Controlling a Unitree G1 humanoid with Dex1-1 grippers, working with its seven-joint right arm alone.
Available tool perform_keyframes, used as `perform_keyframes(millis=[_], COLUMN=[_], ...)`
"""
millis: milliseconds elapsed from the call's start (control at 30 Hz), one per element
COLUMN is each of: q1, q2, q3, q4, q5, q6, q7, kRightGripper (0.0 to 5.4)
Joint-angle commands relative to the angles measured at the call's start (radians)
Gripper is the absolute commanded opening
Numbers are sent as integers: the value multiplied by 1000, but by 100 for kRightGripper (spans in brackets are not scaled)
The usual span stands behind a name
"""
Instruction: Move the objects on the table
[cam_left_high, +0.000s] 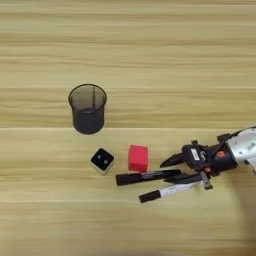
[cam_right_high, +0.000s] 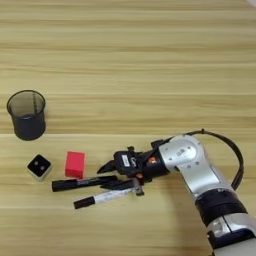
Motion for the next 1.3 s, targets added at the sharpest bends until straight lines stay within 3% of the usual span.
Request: perform_keyframes(millis=[33, 633, 1067, 1167, 1300], q1=[-76, -105, -124, -121, -118], q2=[-33, -24, -27, -27, -25], q3=[-21, -49, -123, -144, -158], q4=[-27, -59, -195, -241, -271], q5=[7, 71, 249, 305, 329], q6=[-12, 20, 156, 208, 239], q7=[-46, -46, 8, 26, 28], kRightGripper=[219, 405, 531, 537, 537])
